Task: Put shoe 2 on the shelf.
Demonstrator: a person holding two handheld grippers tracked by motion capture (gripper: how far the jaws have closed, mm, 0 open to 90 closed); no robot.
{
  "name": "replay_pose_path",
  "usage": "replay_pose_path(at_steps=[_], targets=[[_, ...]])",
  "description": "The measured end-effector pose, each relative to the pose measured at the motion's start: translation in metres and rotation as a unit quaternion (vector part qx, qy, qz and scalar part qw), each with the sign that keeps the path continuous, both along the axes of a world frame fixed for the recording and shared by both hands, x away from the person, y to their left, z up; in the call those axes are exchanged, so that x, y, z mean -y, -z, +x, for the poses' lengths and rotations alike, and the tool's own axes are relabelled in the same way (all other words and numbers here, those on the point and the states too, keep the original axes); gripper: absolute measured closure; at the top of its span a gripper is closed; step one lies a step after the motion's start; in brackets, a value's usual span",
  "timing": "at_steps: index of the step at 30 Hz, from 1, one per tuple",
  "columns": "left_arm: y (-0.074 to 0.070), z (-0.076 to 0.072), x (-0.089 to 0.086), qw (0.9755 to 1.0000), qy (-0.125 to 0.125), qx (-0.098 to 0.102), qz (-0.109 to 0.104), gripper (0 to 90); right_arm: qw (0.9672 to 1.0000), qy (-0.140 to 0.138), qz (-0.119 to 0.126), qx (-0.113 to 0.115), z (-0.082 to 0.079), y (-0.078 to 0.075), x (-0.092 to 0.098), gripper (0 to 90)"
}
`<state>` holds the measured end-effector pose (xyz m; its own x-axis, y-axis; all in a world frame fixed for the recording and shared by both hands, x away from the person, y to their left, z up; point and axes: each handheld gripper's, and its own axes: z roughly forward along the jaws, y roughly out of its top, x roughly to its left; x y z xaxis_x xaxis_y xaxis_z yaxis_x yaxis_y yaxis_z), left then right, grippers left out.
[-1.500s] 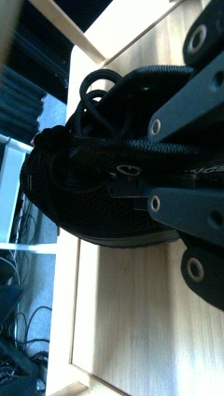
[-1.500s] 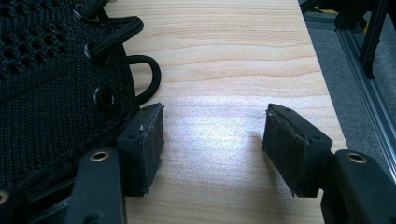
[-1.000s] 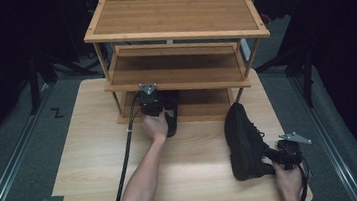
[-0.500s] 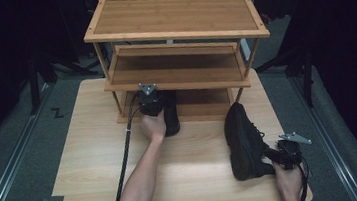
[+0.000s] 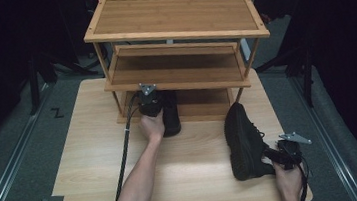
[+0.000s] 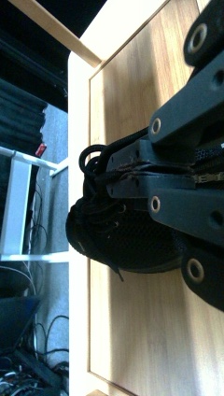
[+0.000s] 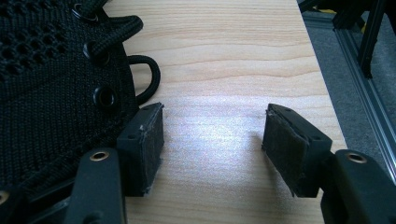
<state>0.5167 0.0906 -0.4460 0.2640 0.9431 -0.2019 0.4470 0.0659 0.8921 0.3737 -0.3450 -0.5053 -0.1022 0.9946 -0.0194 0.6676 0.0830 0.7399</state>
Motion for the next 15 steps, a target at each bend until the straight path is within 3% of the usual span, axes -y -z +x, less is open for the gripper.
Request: replay_pose_path(at_steps=[4,6,8,13,15], targets=[[0.002,0.000,-0.001,0.9997,0.013,0.007,0.021,87.2,1.0000,0.000,0.000,0.000,0.000,0.000,0.000,38.4],[0.002,0.000,-0.002,0.9998,0.012,0.007,0.016,85.6,1.0000,0.000,0.000,0.000,0.000,0.000,0.000,38.4],[0.001,0.000,-0.003,0.9998,0.008,0.005,0.016,78.4,1.0000,0.000,0.000,0.000,0.000,0.000,0.000,38.4],[0.001,-0.003,-0.006,0.9987,0.013,-0.005,0.048,65.3,1.0000,0.000,0.000,0.000,0.000,0.000,0.000,38.4],[-0.001,-0.005,-0.010,0.9987,0.014,-0.010,0.048,60.6,1.0000,0.000,0.001,0.000,0.000,0.000,0.000,38.4]])
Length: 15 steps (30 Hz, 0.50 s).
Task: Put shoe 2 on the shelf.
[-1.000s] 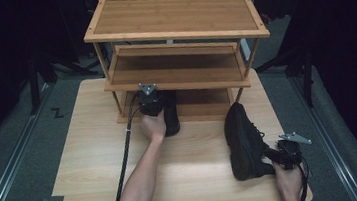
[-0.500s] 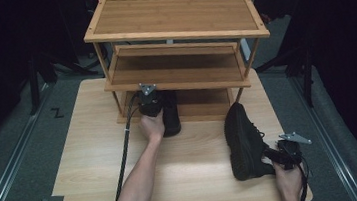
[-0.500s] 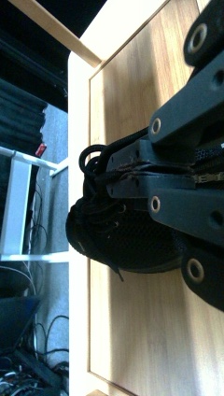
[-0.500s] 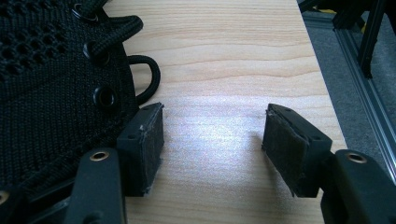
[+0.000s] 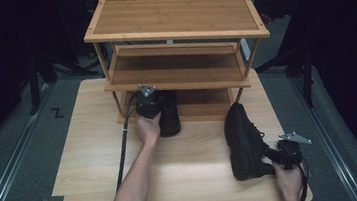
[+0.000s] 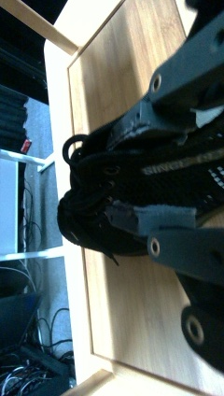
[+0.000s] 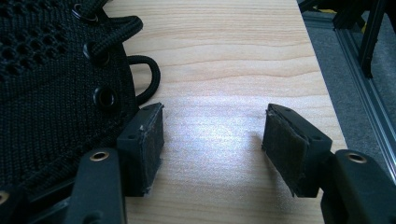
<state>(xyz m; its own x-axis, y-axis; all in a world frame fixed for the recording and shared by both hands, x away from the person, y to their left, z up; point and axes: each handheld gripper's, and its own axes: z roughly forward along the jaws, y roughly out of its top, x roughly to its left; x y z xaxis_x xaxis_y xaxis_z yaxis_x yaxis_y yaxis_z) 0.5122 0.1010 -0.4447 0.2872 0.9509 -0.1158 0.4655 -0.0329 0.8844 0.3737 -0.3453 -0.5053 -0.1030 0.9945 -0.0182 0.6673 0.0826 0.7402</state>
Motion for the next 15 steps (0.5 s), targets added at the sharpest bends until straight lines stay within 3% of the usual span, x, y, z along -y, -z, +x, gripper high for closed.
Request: replay_pose_path(at_steps=[5,11,15], targets=[[-0.006,-0.007,-0.010,0.9999,0.014,0.000,0.009,53.6,1.0000,0.000,0.000,0.000,0.000,0.000,0.000,38.4],[-0.012,-0.016,-0.016,0.9993,0.031,0.000,0.022,50.9,1.0000,0.001,0.001,0.000,0.000,0.000,0.000,38.5],[-0.016,-0.022,-0.021,0.9989,0.042,-0.001,0.019,49.8,1.0000,0.001,0.001,0.000,0.000,0.000,0.000,38.4]])
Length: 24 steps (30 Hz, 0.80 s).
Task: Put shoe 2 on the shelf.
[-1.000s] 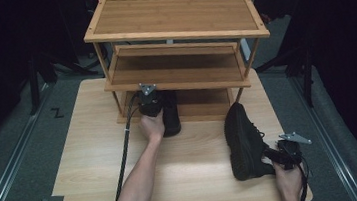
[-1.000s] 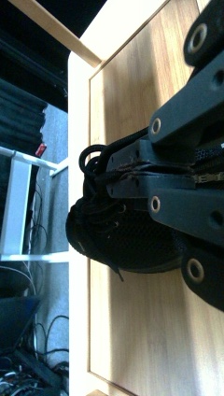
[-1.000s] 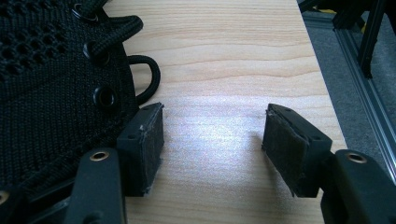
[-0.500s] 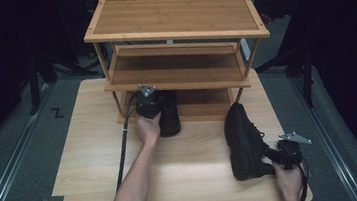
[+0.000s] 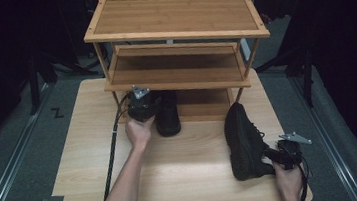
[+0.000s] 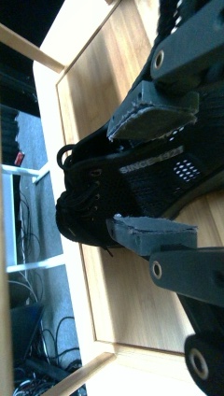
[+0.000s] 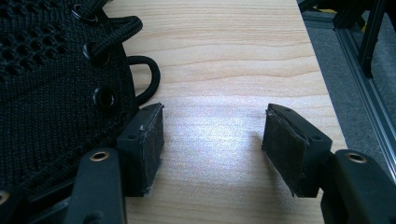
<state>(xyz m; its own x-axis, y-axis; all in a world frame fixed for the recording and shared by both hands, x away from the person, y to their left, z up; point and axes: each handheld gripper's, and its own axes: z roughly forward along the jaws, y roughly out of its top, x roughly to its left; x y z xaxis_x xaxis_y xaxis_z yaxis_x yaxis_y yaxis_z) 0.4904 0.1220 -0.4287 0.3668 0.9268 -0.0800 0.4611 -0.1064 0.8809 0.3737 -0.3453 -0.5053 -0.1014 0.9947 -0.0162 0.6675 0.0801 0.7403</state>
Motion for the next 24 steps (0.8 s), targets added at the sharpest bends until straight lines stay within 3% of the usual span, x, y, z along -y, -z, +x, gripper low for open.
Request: replay_pose_path(at_steps=[8,14,24], targets=[[-0.003,-0.015,-0.011,0.9998,0.021,0.000,-0.001,49.0,1.0000,0.000,0.000,0.001,0.000,0.000,0.000,38.4],[0.000,-0.029,-0.026,0.9997,0.022,-0.011,-0.004,48.5,1.0000,0.000,0.000,0.001,0.000,0.000,0.000,38.5],[0.003,-0.059,-0.053,0.9996,0.021,-0.012,-0.013,47.2,1.0000,-0.001,0.000,0.001,0.000,0.000,0.000,38.6]])
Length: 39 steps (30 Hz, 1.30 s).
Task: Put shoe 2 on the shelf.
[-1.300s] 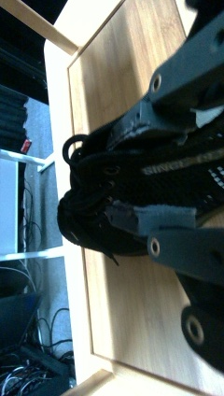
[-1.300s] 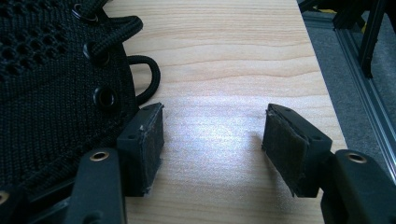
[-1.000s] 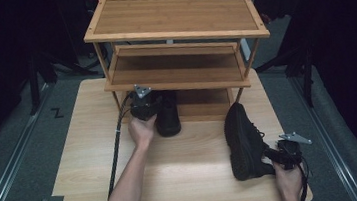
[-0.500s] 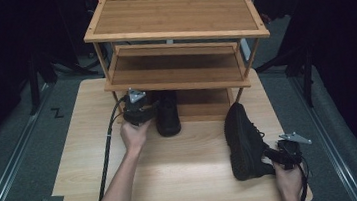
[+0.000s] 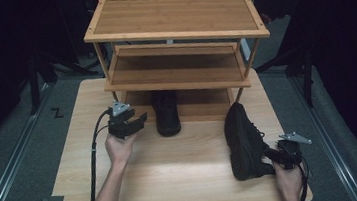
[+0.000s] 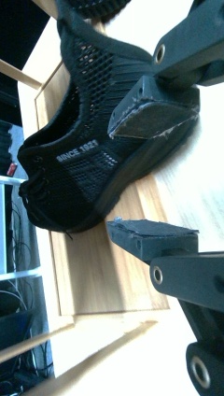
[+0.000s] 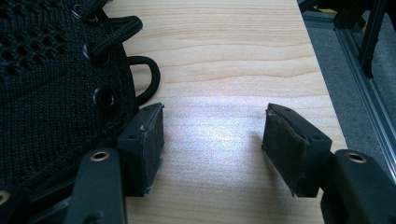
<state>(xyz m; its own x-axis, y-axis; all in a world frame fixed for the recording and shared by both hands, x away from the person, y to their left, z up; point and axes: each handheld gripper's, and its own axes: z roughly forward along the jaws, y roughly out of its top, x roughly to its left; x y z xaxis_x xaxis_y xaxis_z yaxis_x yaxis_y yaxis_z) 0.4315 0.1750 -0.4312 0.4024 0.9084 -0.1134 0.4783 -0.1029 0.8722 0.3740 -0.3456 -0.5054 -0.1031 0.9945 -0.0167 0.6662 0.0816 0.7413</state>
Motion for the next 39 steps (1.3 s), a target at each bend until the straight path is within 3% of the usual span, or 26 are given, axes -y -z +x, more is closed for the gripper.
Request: replay_pose_path(at_steps=[11,18,21,27,34,39], targets=[[-0.002,-0.028,-0.016,0.9999,0.004,0.008,-0.010,46.1,1.0000,-0.001,0.004,0.000,0.000,0.000,0.001,38.9],[0.004,-0.038,-0.019,1.0000,0.009,0.000,-0.001,46.5,0.9999,-0.011,0.007,0.000,-0.002,0.000,0.002,39.3],[0.009,-0.043,-0.022,0.9998,0.015,-0.011,-0.010,47.1,0.9998,-0.017,0.005,-0.001,-0.002,0.000,0.003,38.8],[0.022,-0.056,-0.025,0.9997,0.013,-0.021,-0.006,47.2,0.9997,-0.023,0.003,-0.002,-0.001,0.000,0.004,37.8],[0.039,-0.068,-0.027,0.9989,0.008,-0.041,0.021,44.5,0.9994,-0.027,0.020,-0.005,-0.006,-0.002,0.011,37.5],[0.054,-0.071,-0.031,0.9978,-0.004,-0.058,0.031,42.8,0.9990,-0.032,0.031,0.004,-0.013,-0.003,0.016,36.2]])
